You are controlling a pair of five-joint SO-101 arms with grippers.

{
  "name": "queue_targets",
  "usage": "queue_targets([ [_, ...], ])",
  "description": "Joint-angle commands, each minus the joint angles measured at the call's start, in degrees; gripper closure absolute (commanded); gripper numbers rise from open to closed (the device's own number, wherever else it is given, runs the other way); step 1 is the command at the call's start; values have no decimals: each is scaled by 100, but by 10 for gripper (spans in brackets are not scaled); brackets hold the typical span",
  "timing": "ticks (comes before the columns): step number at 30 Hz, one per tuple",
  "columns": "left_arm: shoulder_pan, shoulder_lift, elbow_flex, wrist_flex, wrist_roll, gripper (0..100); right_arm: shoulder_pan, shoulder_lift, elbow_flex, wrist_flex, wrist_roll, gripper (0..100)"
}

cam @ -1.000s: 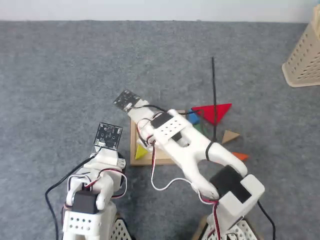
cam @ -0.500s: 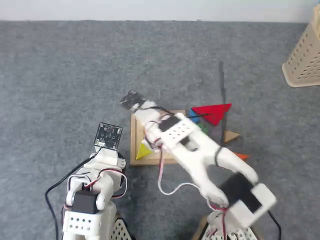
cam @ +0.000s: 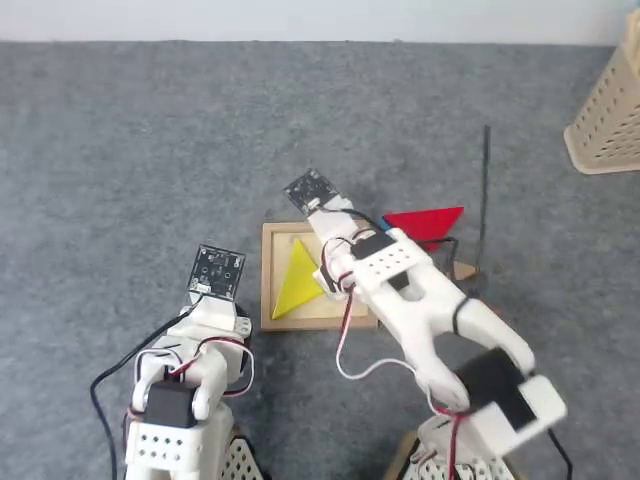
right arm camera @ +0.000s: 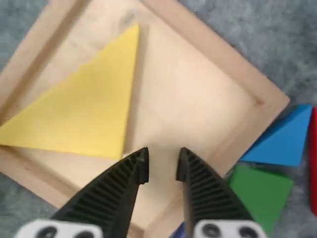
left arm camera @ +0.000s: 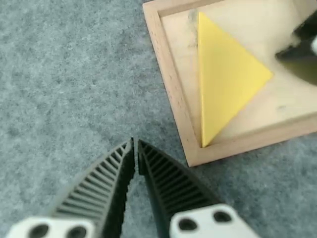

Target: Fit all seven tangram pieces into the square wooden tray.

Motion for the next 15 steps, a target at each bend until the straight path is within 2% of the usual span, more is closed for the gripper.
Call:
queue_targets([
  [1, 0, -114, -110, 35, 53, 988, -171, 154, -519, 163, 185, 947],
  [7, 0, -114, -110, 35, 53, 988, -251, 611, -1081, 180, 158, 886],
  [15, 0, -114, -110, 35, 53, 988, -532, 1147, -1618, 180, 149, 883],
])
